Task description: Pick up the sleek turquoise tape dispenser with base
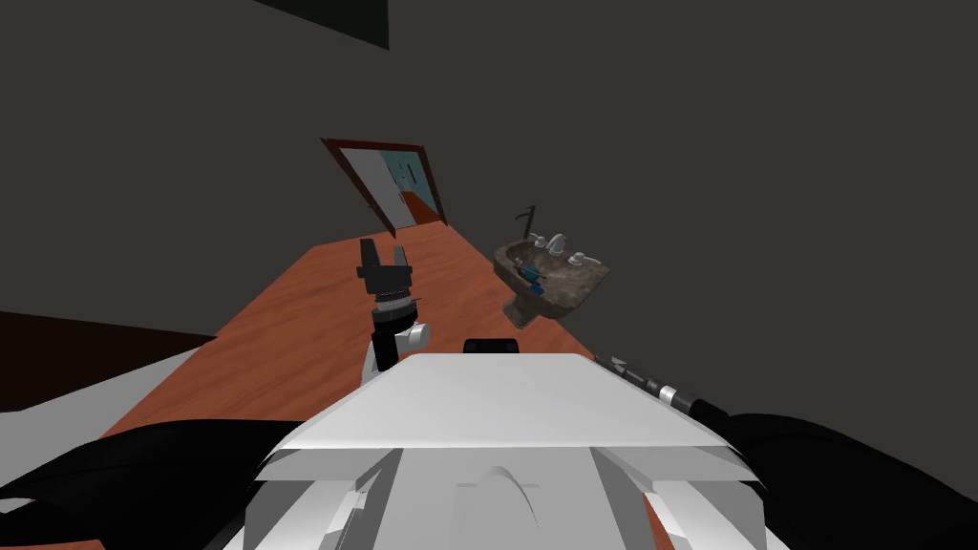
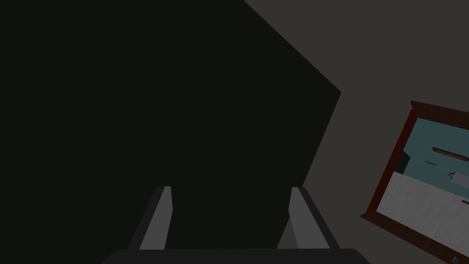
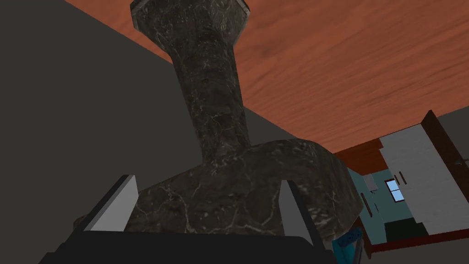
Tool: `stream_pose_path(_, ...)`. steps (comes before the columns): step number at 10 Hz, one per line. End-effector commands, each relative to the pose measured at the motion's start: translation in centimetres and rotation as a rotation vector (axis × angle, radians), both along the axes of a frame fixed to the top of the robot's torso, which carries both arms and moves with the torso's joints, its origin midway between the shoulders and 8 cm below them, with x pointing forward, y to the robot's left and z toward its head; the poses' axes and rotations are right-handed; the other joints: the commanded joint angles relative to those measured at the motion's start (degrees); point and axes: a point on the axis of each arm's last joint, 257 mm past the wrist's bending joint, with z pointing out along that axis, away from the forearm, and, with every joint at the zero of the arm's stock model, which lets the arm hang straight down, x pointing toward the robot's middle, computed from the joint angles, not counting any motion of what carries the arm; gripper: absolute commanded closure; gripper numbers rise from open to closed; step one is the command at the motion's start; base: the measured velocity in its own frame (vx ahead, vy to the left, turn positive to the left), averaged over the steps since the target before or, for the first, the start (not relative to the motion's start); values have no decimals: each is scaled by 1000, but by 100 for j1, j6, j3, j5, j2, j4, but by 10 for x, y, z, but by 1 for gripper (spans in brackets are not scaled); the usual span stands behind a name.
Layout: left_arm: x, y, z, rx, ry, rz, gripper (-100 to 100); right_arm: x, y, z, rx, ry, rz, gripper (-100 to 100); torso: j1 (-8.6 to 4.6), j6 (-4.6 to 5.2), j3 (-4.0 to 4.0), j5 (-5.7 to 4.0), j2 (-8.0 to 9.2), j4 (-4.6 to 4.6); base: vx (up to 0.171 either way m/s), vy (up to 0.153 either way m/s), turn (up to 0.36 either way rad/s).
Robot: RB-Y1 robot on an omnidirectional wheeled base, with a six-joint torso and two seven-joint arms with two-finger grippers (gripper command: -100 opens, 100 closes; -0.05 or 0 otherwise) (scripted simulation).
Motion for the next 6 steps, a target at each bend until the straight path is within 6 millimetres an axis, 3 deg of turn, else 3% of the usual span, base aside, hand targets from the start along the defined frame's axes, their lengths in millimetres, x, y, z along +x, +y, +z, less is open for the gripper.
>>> stream_pose_path(1, 0, 0, 0, 0, 0, 0, 0, -8, -22, 2, -46, 25, 12, -100, 0, 0, 0, 0, 0, 0, 37, 122, 35)
stream_pose_path(2, 0, 0, 0, 0, 0, 0, 0, -13, -28, 0, -54, 35, 1, -100, 6, 1, 0, 1, 2, 0, 14, 81, -5)
stream_pose_path(3, 0, 0, 0, 0, 0, 0, 0, -27, -57, 8, -132, 80, 19, -100, -4, 2, 4, -2, 8, 1, 46, 136, 77)
stream_pose_path(5, 0, 0, 0, 0, 0, 0, 0, -30, -64, 8, -142, 89, 15, -100, 23, 1, 0, 3, 1, 0, 30, 132, 13)
stream_pose_path(6, 0, 0, 0, 0, 0, 0, 0, -39, -89, 19, -213, 127, 42, -100, 6, 3, 4, 2, 7, 1, 50, 162, 92)
